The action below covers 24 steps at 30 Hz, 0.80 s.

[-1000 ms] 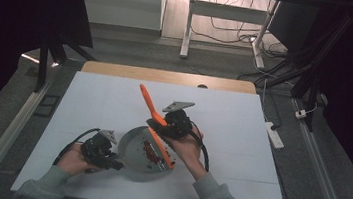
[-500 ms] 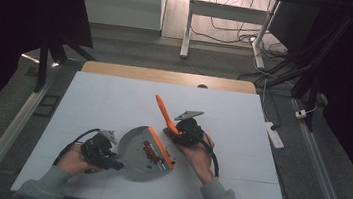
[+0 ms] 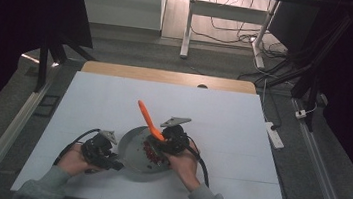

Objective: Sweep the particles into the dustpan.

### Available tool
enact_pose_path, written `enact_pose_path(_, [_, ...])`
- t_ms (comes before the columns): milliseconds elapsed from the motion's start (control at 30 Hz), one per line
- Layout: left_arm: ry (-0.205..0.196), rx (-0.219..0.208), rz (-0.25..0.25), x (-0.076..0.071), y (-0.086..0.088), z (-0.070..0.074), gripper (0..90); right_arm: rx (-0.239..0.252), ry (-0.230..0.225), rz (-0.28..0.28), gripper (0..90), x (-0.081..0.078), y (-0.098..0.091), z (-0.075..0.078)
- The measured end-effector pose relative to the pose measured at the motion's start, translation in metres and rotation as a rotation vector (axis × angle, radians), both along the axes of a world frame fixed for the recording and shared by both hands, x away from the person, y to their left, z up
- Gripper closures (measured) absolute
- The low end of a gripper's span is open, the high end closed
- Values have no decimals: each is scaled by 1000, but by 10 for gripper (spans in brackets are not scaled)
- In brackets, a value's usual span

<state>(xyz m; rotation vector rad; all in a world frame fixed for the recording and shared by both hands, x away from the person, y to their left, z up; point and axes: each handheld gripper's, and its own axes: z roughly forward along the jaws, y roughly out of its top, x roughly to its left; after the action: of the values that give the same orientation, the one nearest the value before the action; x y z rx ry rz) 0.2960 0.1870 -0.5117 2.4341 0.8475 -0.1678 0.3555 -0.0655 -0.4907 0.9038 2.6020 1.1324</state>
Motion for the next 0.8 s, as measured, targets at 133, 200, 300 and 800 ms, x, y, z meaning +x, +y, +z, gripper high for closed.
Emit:
enact_pose_path(133, [-3, -2, -2, 0, 0, 1, 618, 52, -2, 68, 704, -9, 17, 5])
enact_pose_path(200, [-1, -3, -2, 0, 0, 1, 618, 69, -19, 80, 703, -11, 19, 9])
enact_pose_path(300, [0, -3, -3, 0, 0, 0, 618, 80, -54, 61, 703, -9, 10, 17])
enact_pose_path(800, [-2, -1, 4, -1, 0, 0, 618, -7, -33, -123, 704, 37, -39, -5])
